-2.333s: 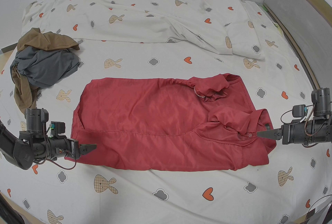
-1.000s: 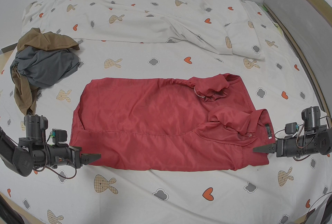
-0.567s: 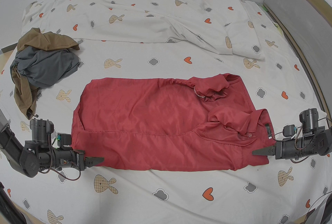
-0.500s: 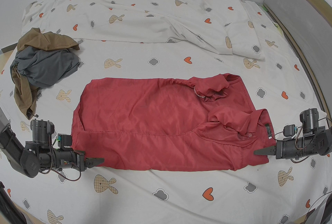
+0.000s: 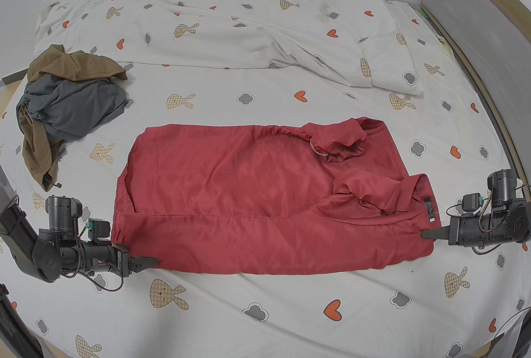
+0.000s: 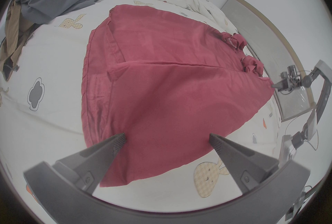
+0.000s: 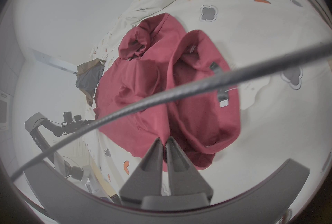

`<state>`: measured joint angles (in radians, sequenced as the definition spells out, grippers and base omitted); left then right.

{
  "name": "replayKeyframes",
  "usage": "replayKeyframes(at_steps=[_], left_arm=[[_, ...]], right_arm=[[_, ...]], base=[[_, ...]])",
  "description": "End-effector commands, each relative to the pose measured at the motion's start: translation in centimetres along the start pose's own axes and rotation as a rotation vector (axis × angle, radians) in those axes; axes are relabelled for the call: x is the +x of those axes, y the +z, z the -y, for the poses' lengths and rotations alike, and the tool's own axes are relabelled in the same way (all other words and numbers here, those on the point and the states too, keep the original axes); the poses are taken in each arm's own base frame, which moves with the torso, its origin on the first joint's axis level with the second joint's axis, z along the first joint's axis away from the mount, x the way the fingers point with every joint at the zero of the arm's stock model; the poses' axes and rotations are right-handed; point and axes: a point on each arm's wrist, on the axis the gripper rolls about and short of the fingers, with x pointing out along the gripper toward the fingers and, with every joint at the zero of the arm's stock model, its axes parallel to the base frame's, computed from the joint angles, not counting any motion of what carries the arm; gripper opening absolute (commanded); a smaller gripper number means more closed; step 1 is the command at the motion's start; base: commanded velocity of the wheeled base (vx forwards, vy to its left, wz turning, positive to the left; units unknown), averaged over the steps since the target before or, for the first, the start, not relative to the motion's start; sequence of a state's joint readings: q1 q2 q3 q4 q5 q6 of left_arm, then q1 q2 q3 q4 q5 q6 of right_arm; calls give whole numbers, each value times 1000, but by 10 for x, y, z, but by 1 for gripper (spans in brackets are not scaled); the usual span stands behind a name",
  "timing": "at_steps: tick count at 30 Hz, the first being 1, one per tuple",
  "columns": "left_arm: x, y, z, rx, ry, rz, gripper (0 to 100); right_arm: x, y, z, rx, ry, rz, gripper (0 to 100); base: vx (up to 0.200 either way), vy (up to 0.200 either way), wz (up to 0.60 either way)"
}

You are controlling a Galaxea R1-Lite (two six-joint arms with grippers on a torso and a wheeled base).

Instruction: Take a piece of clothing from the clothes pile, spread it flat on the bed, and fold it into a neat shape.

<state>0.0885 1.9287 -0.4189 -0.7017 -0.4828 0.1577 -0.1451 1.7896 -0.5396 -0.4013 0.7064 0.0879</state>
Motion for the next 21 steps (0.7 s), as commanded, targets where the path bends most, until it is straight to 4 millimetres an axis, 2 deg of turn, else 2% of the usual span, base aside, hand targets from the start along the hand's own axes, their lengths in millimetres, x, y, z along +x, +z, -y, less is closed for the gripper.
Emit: replayKeyframes(at_steps=[1, 8, 19, 20, 21], left_arm=[[5, -6, -8, 0, 11, -25, 100], [5, -7, -8, 8, 12, -29, 100], [1, -4, -6, 18, 16, -11, 100], [1, -4, -6, 17, 16, -12, 100], [-2, -2, -5, 26, 17, 1, 100]], right_arm=[[-4, 5, 7, 9, -26, 25, 0], [1, 6, 12, 21, -29, 15, 0], [2, 0, 5, -20, -17, -5, 0], [2, 0, 5, -20, -18, -5, 100], [1, 1, 5, -29, -20, 3, 100]], base=[[0, 0, 0], [0, 0, 0], [0, 0, 0], [0, 0, 0], [0, 0, 0]])
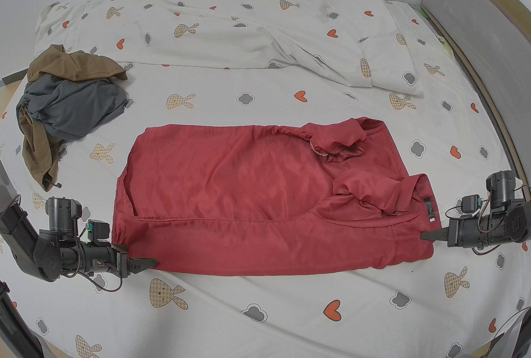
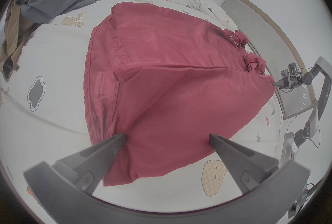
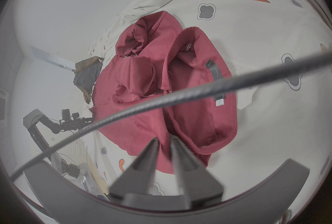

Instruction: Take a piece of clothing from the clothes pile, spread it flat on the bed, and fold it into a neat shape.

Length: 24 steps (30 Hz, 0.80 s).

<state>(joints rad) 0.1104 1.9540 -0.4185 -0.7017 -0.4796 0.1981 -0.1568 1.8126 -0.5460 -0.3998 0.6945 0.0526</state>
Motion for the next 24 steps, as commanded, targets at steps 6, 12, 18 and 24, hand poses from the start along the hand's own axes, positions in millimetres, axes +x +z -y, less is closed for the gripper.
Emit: replayKeyframes(at_steps=[6, 12, 18, 24], left_arm=[[-39, 25, 16, 60, 28, 149, 100], [-85, 44, 37, 79, 43, 263, 100], [-118, 58, 51, 56, 44, 328, 100], [-135, 65, 59, 27, 39, 326, 100]], right_arm=[[-48, 17, -35, -137, -68, 194, 100], [-78, 12, -83, -282, -26, 307, 100], [-40, 16, -99, -322, -29, 214, 100], [31, 41, -106, -349, -183, 145, 100]], base=[[0, 0, 0], [0, 0, 0], [0, 0, 0], [0, 0, 0]])
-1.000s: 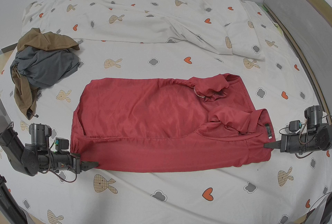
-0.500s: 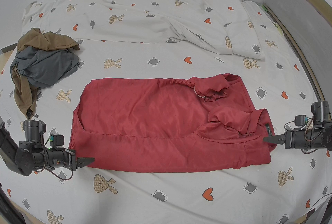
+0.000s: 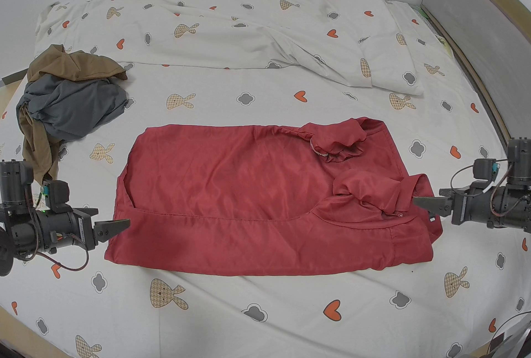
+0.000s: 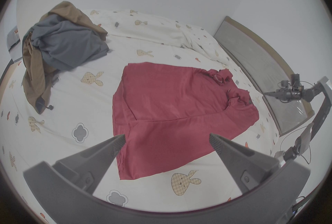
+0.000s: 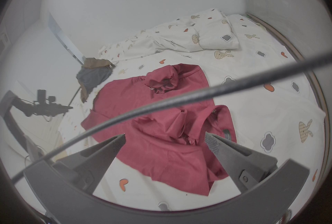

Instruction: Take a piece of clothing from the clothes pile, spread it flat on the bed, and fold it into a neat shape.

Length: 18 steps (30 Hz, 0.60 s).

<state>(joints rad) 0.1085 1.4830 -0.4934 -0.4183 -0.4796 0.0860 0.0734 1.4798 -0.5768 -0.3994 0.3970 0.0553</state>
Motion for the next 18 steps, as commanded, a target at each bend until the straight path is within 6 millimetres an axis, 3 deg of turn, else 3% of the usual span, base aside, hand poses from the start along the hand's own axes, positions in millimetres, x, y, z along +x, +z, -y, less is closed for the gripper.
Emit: replayKeyframes(at_steps=[1, 4, 8, 13, 18], left_arm=[[-34, 25, 16, 16, 6, 96, 100], [-35, 25, 16, 17, 7, 97, 100], [-34, 24, 16, 18, 5, 95, 100], [-34, 23, 16, 19, 5, 91, 100], [-34, 23, 16, 19, 4, 90, 100]], right_arm=[[79, 6, -14, -56, -70, -105, 100], [106, 17, -11, -63, -101, -95, 100], [126, 25, -7, -67, -102, -83, 100], [140, 31, -8, -72, -90, -71, 100], [141, 30, -11, -74, -79, -73, 100]], base=[[0, 0, 0], [0, 0, 0], [0, 0, 0], [0, 0, 0], [0, 0, 0]])
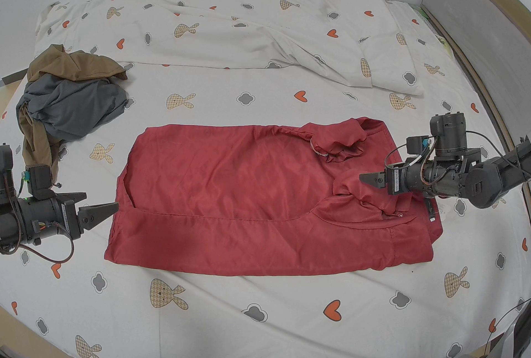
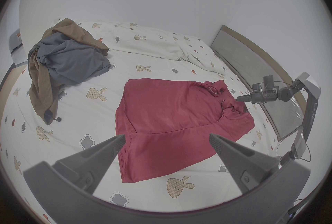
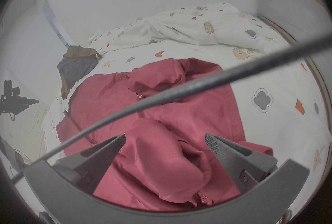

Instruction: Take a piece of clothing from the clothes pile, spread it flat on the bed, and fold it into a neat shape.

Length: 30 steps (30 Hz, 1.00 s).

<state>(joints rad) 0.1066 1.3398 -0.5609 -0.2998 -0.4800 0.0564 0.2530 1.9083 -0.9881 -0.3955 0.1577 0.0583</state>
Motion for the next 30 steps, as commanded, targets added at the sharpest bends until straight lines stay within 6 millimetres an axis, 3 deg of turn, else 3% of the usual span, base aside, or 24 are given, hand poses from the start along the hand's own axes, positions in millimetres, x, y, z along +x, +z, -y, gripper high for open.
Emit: replayKeyframes(at_steps=[1, 7, 10, 19, 20, 30], left_arm=[[-1, 1, 1, 5, 0, 6, 100], [2, -1, 0, 1, -3, -7, 100], [2, -1, -1, 0, -3, -9, 100], [5, -3, -2, -5, -5, -23, 100], [6, -4, -2, -6, -5, -25, 100], [7, -4, -2, -8, -5, -29, 100]], right_arm=[[14, -8, -2, 1, 10, -35, 100], [9, -13, -8, 4, 22, -54, 100], [-2, -13, -13, 23, 33, -50, 100], [-2, -25, -13, 27, 30, -89, 100], [-1, -25, -13, 27, 32, -91, 0], [-8, -21, -27, 3, 49, -69, 0]], base=[[0, 0, 0], [0, 0, 0], [0, 0, 0], [0, 0, 0], [0, 0, 0], [0, 0, 0]])
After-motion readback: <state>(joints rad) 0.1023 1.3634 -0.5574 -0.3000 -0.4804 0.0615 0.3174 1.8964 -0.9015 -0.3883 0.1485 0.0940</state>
